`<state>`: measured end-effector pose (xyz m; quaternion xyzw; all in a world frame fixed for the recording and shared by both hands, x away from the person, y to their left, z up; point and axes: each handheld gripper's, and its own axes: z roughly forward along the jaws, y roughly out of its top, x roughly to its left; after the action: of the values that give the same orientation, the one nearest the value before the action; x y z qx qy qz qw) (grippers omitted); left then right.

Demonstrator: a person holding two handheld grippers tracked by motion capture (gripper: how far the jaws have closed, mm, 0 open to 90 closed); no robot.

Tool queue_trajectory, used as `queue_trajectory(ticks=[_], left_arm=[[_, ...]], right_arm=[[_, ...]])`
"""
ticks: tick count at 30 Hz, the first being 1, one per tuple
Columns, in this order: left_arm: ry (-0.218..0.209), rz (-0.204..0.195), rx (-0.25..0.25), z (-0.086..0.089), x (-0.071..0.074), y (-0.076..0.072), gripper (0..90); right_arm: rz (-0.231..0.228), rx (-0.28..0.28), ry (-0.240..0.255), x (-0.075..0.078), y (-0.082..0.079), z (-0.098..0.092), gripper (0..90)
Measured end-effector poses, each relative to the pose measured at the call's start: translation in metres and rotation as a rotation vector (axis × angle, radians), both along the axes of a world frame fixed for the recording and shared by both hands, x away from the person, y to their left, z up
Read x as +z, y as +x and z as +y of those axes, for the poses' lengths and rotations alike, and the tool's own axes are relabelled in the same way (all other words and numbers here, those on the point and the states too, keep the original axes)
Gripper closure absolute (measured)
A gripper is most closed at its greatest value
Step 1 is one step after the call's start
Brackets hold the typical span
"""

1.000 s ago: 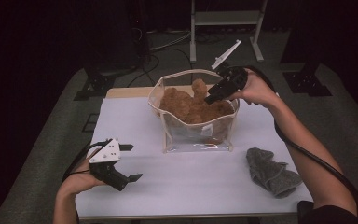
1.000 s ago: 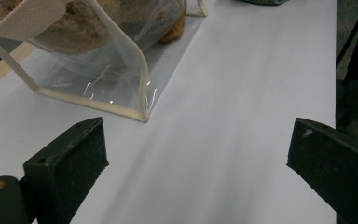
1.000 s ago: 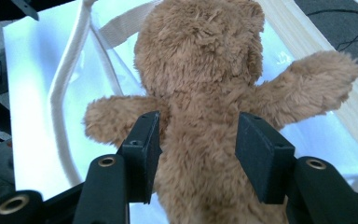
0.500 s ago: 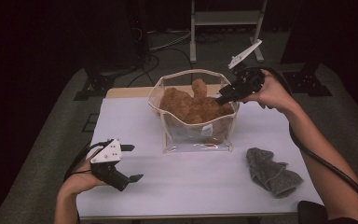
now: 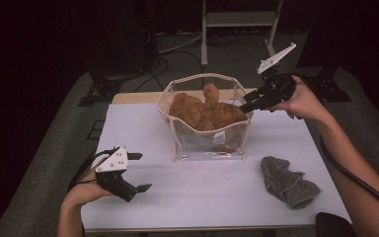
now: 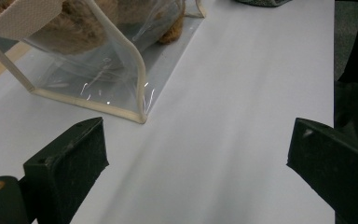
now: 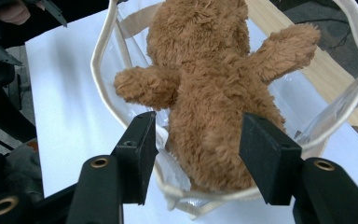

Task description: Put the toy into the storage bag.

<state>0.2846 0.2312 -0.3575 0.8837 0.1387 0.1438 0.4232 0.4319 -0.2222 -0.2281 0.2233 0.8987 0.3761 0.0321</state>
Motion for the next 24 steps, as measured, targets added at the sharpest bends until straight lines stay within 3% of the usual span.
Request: queue_trajectory(ticks=[15, 24], left_arm=[[-0.009, -0.003, 0.005, 0.001, 0.0, 0.001, 3.9], [-0.009, -0.003, 0.004, 0.001, 0.0, 0.001, 3.9]], right_arm=[[-0.015, -0.041, 0.052, -0.003, -0.019, -0.029, 43.1], [0.005, -0.057, 0.06, -0.016, -0.025, -0.043, 41.9]])
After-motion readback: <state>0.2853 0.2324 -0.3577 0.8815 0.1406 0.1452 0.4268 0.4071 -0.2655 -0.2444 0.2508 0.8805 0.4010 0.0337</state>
